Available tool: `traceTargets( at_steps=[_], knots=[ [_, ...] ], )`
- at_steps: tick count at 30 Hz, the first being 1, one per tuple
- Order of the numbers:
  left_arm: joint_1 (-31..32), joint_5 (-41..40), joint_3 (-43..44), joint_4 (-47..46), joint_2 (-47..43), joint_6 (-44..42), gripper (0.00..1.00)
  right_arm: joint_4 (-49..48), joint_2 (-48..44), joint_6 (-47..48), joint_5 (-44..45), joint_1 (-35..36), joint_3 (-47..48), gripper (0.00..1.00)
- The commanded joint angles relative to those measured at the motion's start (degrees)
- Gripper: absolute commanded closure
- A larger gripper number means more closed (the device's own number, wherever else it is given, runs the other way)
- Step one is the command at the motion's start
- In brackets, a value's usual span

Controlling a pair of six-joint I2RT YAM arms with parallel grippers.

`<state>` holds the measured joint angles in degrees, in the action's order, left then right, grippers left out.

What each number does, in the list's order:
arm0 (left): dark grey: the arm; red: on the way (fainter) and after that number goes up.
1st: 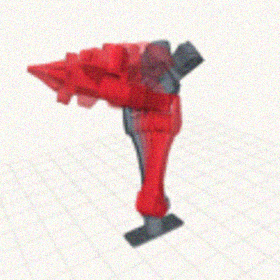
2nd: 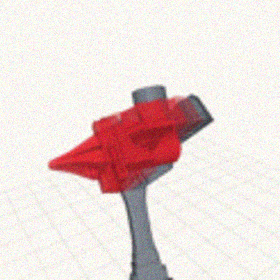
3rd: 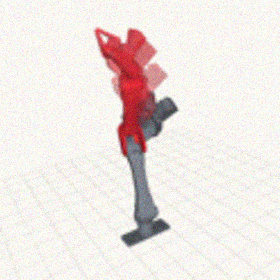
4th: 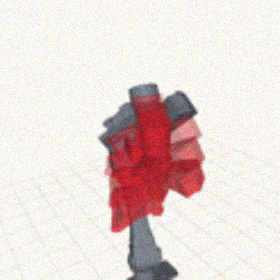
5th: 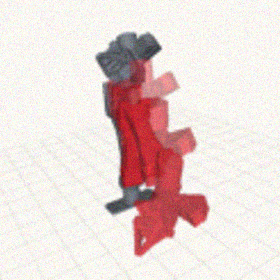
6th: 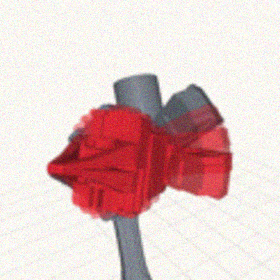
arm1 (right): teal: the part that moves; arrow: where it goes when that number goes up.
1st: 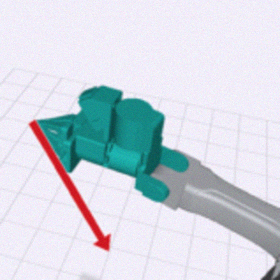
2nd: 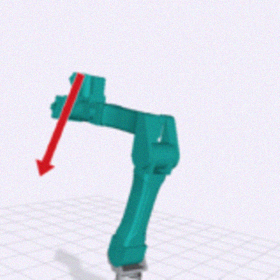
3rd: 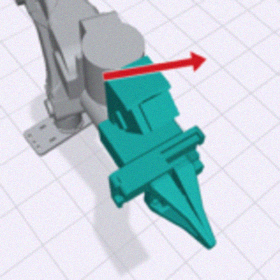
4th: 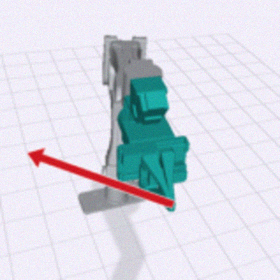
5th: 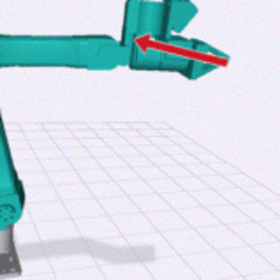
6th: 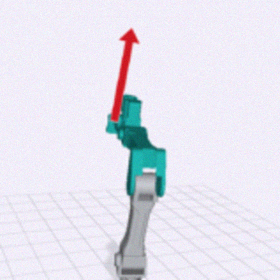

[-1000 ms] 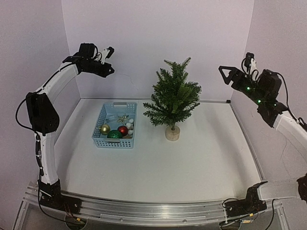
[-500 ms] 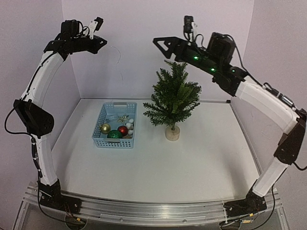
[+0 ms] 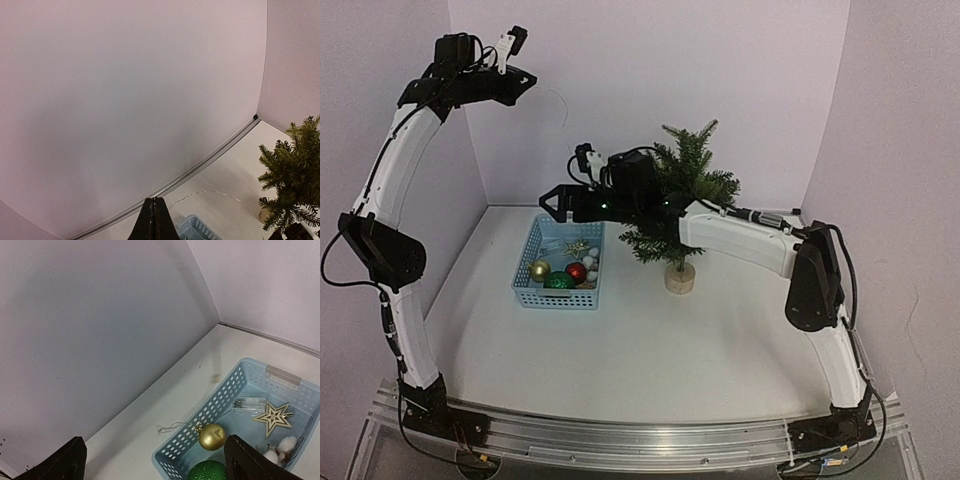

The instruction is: Decorate the small christmas tree

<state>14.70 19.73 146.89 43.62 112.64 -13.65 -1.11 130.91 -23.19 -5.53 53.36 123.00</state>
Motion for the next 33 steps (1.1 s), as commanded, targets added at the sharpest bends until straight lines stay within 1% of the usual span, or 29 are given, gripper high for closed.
traceTargets(
  at_steps=[1, 5, 8, 9, 10, 12, 13, 15, 16, 17, 23, 24, 25, 26, 29, 30, 31, 32, 33],
  knots=[
    [0.07, 0.55, 1.64, -0.06, -2.58, 0.6, 1.0, -5.0, -0.05, -1.8, -0.03, 0.17, 2.49, 0.05],
    [0.1, 0.82, 1.59, -0.21, -2.66, 0.72, 1.0, -5.48, 4.77, -1.83, 1.69, 0.22, 6.12, 0.08],
    [0.12, 0.91, 1.59, -0.2, -2.67, 0.77, 1.0, -6.6, 8.22, -0.27, 1.2, 0.25, 10.6, 0.14],
    [0.11, 0.93, 1.59, -0.24, -2.68, 0.79, 1.0, -6.87, 9.45, 0.07, 1.06, 0.25, 12.17, 0.18],
    [0.13, 0.98, 1.58, -0.31, -2.68, 0.81, 1.0, -7.02, 10.6, 0.31, 1.27, 0.26, 13.66, 0.24],
    [0.12, 1.22, 1.63, -0.37, -2.7, 0.83, 1.0, -7.81, 11.65, 0.54, 1.79, 0.18, 15.07, 0.41],
    [0.1, 1.32, 1.58, -0.33, -2.73, 0.88, 1.0, -8.37, 11.78, 0.88, 1.49, 0.14, 15.18, 0.55],
    [0.07, 1.26, 1.51, -0.02, -2.73, 0.83, 1.0, -9.21, 11.57, 1.21, 0.87, 0.18, 15.17, 0.88],
    [0.08, 1.21, 1.42, 0.13, -2.72, 0.82, 1.0, -9.3, 11.35, 1.25, 0.87, 0.2, 15.02, 0.97],
    [0.12, 1.08, 1.21, 0.2, -2.72, 0.81, 1.0, -9.37, 10.96, 1.37, 0.8, 0.21, 14.8, 1.0],
    [-0.3, 1.58, -2.05, 0.54, -2.75, 0.69, 1.0, -10.54, 7.45, 2.33, 1.25, 0.17, 13.98, 1.0],
    [-0.67, 2.65, -3.22, 0.62, -2.75, 0.69, 0.97, -10.84, 7.09, 2.37, 1.15, 0.17, 14.75, 1.0],
    [-1.07, 4.01, -4.55, 0.66, -2.79, 0.77, 0.89, -11.14, 6.77, 2.48, 1.14, 0.2, 15.6, 1.0],
    [-1.75, 5.42, -6.4, 0.7, -2.97, 0.89, 0.7, -11.44, 6.53, 2.65, 1.33, 0.25, 16.3, 1.0],
    [-4.11, 11.93, -10.22, 0.48, -3.34, 2.17, 0.26, -12.99, 5.75, 3.78, 4.41, 0.16, 17.92, 1.0],
    [-5.36, 14.49, -11.28, 0.19, -3.53, 2.76, 0.14, -13.61, 5.56, 4.63, 5.47, 0.15, 18.26, 1.0],
    [-6.9, 18.77, -12.24, -0.19, -3.75, 3.44, 0.05, -14.41, 5.49, 5.87, 6.73, 0.15, 18.7, 1.0],
    [-8.49, 23.56, -13.08, -0.52, -3.96, 4.17, 0.01, -15.15, 5.6, 7.12, 8.16, 0.16, 19.23, 1.0],
    [-10.01, 26.62, -13.98, -0.82, -4.09, 4.61, 0.01, -15.64, 5.94, 8.29, 8.92, 0.11, 19.86, 1.0]
  ],
)
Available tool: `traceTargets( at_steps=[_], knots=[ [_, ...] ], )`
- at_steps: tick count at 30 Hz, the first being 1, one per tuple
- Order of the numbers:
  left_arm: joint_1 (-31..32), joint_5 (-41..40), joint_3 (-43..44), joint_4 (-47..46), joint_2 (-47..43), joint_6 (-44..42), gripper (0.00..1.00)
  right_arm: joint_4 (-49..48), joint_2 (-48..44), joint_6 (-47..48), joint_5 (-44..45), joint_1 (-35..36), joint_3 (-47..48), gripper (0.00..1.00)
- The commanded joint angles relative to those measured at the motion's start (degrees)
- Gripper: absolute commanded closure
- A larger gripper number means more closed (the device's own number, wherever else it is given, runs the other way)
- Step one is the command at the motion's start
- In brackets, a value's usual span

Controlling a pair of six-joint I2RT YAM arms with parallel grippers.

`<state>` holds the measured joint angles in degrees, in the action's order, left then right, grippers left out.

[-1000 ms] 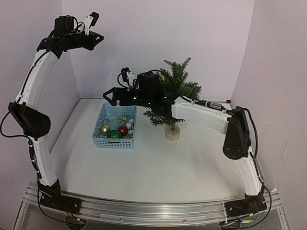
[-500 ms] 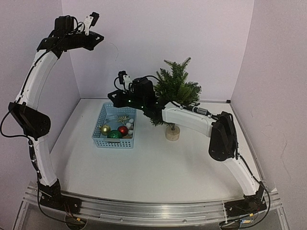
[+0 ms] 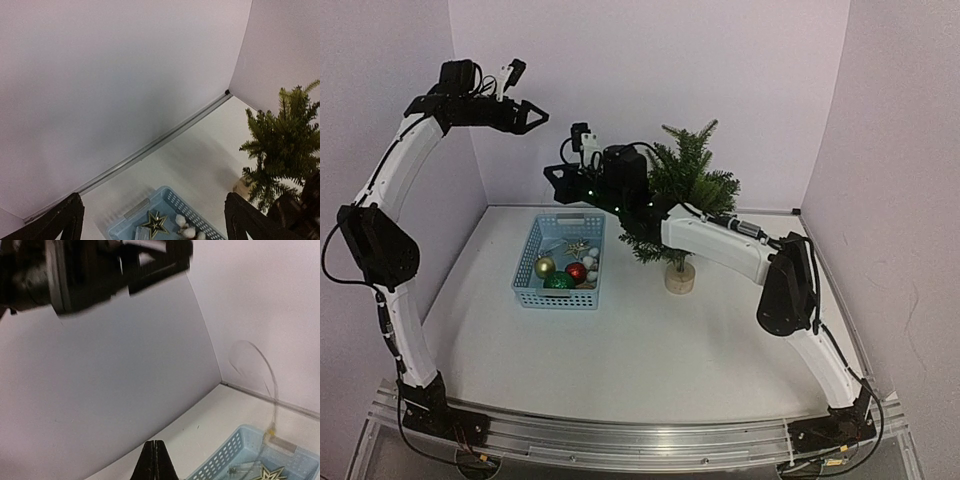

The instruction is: Decorate the small christmas tree

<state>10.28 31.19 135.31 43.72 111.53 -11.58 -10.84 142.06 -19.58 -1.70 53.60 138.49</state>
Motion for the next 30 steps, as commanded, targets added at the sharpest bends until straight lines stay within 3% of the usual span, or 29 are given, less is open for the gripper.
traceTargets(
  at_steps=[1, 6, 10, 14, 18, 23, 27, 30],
  knots=[
    [-6.46, 18.22, -3.32, -0.5, -3.19, 1.37, 0.01, -6.3, -4.71, 5.49, 6.03, -0.23, 5.1, 1.0],
    [-6.97, 20.05, -9.65, 4.02, -4.64, -11.04, 0.0, -8.0, -1.95, 6.1, 7.59, -0.76, 8.7, 1.0],
    [-6.8, 22.87, -14.66, 8.03, -4.84, -18.13, 0.12, -9.1, -1.96, 6.93, 7.94, -0.71, 8.75, 1.0],
    [-4.29, 26.89, -18.53, 16.17, -4.3, -30.8, 0.17, -10.06, -2.48, 8.08, 7.95, -0.71, 8.88, 1.0],
    [-1.1, 29.03, -21.95, 19.1, -3.58, -38.11, 0.16, -11.43, -2.03, 9.64, 8.38, -0.7, 10.42, 1.0],
    [2.17, 29.28, -24.64, 16.27, -2.43, -41.19, 0.16, -13.02, -2.06, 10.8, 8.77, -0.74, 11.84, 1.0],
    [2.96, 31.62, -28.34, 13.39, -2.05, -44.75, 0.24, -13.97, -3.06, 11.21, 8.07, -0.75, 11.77, 1.0],
    [3.95, 25.95, -31.78, 0.63, -1.87, -32.39, 0.31, -14.55, -3.5, 10.83, 6.84, -0.77, 11.73, 1.0]
  ],
)
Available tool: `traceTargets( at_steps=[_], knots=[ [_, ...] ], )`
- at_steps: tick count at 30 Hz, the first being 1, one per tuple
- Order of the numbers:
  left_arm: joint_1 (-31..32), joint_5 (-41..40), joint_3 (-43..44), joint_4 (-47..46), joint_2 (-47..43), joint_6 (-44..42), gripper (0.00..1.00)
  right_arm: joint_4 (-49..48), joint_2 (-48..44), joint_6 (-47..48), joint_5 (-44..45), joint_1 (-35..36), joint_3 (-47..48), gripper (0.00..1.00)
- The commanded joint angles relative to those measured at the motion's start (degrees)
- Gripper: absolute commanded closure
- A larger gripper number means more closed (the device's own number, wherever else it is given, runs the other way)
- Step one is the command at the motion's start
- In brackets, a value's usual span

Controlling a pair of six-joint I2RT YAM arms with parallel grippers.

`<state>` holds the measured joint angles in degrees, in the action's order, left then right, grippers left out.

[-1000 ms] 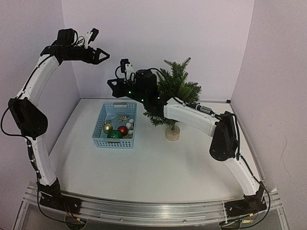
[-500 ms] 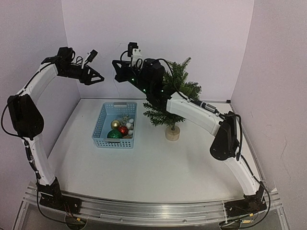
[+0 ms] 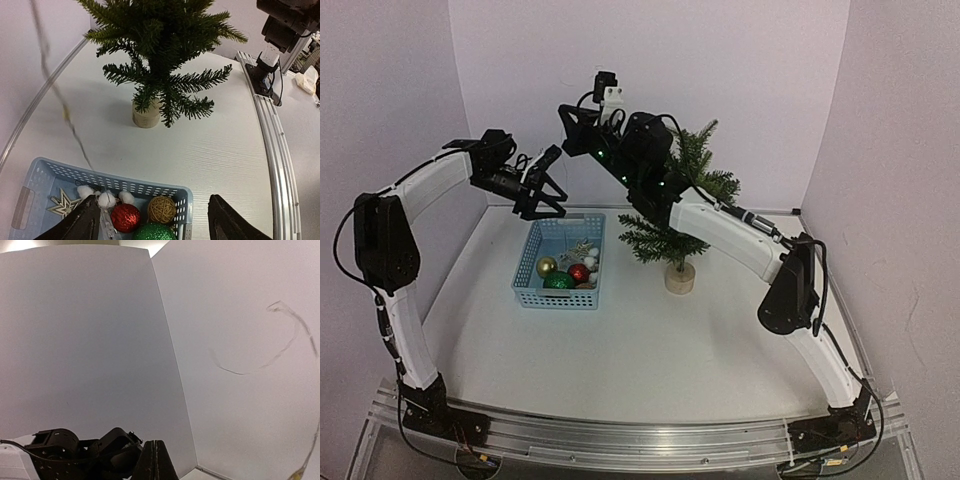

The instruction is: Decorate the small christmas tree

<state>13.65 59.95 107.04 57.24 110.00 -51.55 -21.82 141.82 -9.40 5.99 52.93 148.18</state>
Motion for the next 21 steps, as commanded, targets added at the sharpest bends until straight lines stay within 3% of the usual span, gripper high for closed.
traceTargets(
  at_steps=[1, 6, 12, 18, 20, 21],
  knots=[
    [0.68, -4.61, -3.96, -16.97, -0.27, 10.68, 0.35, -3.66, -3.42, 0.53, -1.2, -0.04, 2.04, 1.0],
    [0.74, -6.81, -3.67, -22.17, 0.29, 15.34, 0.54, -4.08, -4.79, 0.35, -2.69, -0.03, 1.41, 1.0],
    [1.72, -4.13, -4.05, -20.21, 0.23, 14.25, 0.54, -5.05, -4.82, 0.3, -3.06, -0.07, 1.47, 1.0],
    [1.84, -5.84, -3.73, -24.4, 0.61, 18.85, 0.64, -5.27, -5.64, -0.1, -4.38, -0.04, 1.62, 1.0],
    [1.9, -4.48, -2.96, -23.29, 0.75, 18.42, 0.72, -5.45, -6.06, 0.24, -4.65, -0.06, 1.24, 1.0],
    [1.9, -4.12, -2.65, -22.74, 0.75, 18.22, 0.81, -5.51, -6.29, 0.44, -4.59, -0.06, 1.11, 1.0]
  ],
)
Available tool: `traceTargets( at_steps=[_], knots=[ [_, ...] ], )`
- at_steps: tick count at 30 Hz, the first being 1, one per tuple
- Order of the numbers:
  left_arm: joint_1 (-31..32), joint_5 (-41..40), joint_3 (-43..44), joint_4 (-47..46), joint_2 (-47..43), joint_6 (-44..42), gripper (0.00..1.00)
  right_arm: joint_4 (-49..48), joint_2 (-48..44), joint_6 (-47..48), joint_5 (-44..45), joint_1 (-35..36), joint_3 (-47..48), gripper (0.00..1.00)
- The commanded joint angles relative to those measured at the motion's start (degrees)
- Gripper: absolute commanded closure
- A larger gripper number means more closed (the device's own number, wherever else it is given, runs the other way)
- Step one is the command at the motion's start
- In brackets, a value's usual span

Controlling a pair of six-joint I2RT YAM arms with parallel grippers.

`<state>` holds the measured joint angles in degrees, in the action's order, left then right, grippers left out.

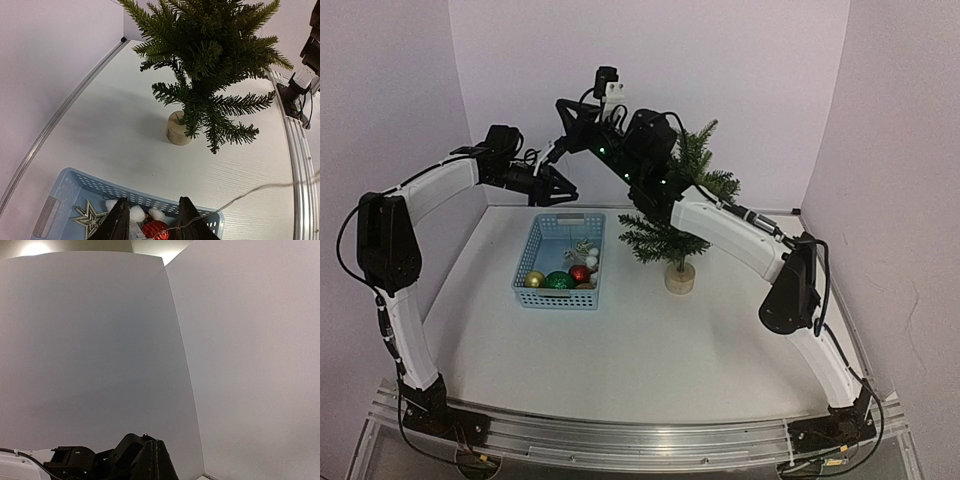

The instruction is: Decorate the small christmas tree

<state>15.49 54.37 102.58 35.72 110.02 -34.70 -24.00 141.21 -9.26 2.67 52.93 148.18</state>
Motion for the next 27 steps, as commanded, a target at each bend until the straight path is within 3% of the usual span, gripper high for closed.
traceTargets(
  at_steps=[1, 2, 3, 10, 15, 20, 27],
  knots=[
    [0.03, 1.47, 2.29, -0.54, 0.75, 1.26, 0.9, -3.37, -5.88, 0.46, -1.29, -0.05, 1.02, 1.0],
    [-0.03, 1.12, 3.01, 0.34, 0.79, 1.22, 0.98, -3.38, -6.03, 0.6, -1.43, -0.03, 0.99, 1.0],
    [-0.08, 0.72, 4.22, 1.47, 0.73, 1.21, 1.0, -3.45, -6.23, 0.72, -1.6, -0.04, 0.85, 1.0],
    [-1.14, 1.52, 18.94, 12.62, -0.18, 0.28, 1.0, -3.81, -9.52, 0.93, -6.99, -0.07, -1.53, 1.0],
    [-0.08, 7.23, 26.64, 23.27, -1.3, -2.36, 1.0, -3.87, -14.49, 1.36, -13.01, 0.01, -5.18, 1.0],
    [4.73, 10.33, 27.98, 29.93, -0.93, -2.43, 1.0, -3.69, -20.84, 2.2, -15.44, 0.04, -11.79, 1.0],
    [13.96, 9.4, 26.48, 32.09, 0.72, -1.62, 1.0, 1.25, -32.78, 2.83, -14.96, 0.07, -25.44, 1.0]
  ],
)
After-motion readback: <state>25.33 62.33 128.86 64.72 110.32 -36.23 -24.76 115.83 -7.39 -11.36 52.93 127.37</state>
